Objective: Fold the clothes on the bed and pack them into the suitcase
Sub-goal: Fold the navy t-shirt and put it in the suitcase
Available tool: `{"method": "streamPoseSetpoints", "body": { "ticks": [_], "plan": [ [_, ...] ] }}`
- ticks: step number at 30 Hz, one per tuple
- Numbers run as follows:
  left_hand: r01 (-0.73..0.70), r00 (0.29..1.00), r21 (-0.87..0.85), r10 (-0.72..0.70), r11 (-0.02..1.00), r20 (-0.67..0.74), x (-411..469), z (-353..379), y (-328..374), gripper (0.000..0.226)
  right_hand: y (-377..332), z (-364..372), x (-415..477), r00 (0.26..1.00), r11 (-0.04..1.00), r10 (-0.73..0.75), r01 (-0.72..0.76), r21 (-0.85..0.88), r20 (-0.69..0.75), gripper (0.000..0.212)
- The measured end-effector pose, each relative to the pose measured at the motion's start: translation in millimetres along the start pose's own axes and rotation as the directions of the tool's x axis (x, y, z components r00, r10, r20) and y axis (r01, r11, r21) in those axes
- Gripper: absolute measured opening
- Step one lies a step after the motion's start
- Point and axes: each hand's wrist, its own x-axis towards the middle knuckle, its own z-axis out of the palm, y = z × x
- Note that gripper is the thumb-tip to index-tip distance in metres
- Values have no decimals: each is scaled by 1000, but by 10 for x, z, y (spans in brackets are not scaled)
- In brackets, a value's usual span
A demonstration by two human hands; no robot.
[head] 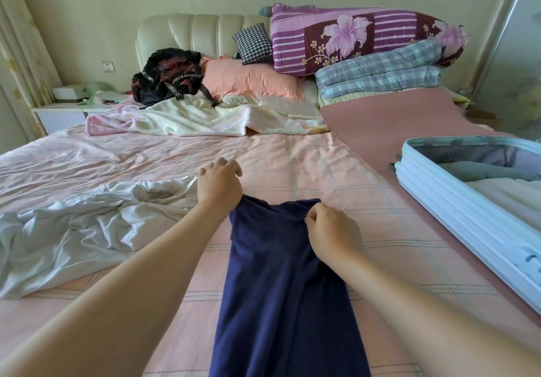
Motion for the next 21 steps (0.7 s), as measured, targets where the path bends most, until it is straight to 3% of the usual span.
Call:
{"method": "streamPoseSetpoints", "body": {
  "ticks": [3,6,8,10,13,14,16,18,21],
  "plan": [
    [-273,961,-250,277,929,-23,-245,-43,167,20,34,-37,-19,1000,998,11,-11,58,-2,21],
    [-437,858,-190,471,879,204,-551,-43,72,38,103,-26,-99,994,999,-36,37,17,-99,26],
    [-405,817,-27,375,914,438,-673,-28,-98,65,119,-50,-178,972,987,-144,154,42,-188,24],
    [-323,818,35,261,946,513,-732,-20,-228,64,122,-101,-266,928,932,-324,347,107,-184,30],
    [-299,876,93,234,950,422,-828,-92,-194,63,72,-202,-443,854,858,-506,483,173,120,70],
    [-313,899,94,263,945,351,-883,-150,-134,68,65,-218,-497,826,861,-509,489,140,242,81],
    [-302,910,-9,291,953,294,-1055,-268,9,72,70,-219,-575,810,881,-455,471,52,369,85],
    [-312,867,-99,325,945,377,-1304,-308,121,76,43,-270,-612,853,909,-391,417,0,345,74],
    [-282,791,-71,274,957,548,-1597,-386,178,68,-25,-400,-646,899,912,-341,387,-133,276,66]
  ]
}}
